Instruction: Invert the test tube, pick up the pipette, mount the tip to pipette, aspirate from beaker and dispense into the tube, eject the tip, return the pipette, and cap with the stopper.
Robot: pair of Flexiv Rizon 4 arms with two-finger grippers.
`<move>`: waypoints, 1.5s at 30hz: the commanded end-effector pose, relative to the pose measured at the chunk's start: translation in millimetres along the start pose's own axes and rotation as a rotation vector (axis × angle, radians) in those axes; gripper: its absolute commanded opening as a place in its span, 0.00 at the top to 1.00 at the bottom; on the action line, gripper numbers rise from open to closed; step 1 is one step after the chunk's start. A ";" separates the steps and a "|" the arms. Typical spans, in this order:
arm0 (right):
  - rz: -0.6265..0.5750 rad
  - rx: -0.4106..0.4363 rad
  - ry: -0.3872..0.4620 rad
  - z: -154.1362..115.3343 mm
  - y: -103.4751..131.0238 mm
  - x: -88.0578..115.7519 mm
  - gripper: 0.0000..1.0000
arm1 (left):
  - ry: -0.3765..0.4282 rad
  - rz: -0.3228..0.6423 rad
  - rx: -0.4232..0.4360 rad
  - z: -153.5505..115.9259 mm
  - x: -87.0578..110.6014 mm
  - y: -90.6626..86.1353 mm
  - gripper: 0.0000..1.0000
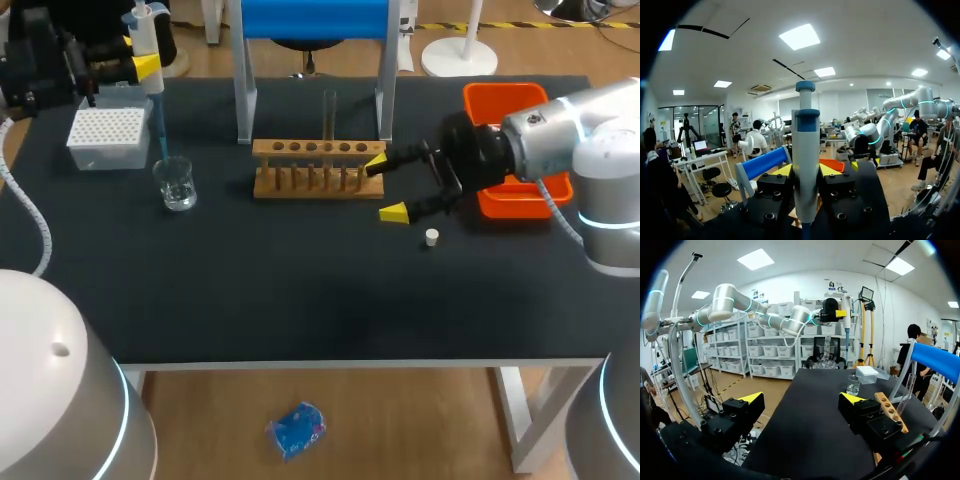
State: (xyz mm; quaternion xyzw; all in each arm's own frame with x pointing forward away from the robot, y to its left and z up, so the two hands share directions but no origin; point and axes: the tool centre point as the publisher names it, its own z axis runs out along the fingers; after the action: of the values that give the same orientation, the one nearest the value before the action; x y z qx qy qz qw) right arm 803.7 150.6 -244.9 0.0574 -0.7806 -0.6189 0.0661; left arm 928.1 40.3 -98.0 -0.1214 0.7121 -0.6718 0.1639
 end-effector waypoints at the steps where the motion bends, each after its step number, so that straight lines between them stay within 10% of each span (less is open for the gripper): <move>1: 0.000 0.002 0.001 -1.2 0.5 0.3 0.00 | 0.002 0.001 0.002 -0.1 -0.9 0.5 1.00; 45: 0.000 0.002 0.001 -1.2 0.5 0.3 0.00 | 0.023 -0.017 0.042 6.7 -54.8 76.6 1.00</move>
State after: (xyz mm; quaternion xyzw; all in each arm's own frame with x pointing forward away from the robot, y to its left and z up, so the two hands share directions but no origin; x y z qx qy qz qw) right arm 803.6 150.5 -245.0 0.0574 -0.7805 -0.6190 0.0661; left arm 980.0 62.0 -166.4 -0.1189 0.6979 -0.6890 0.1551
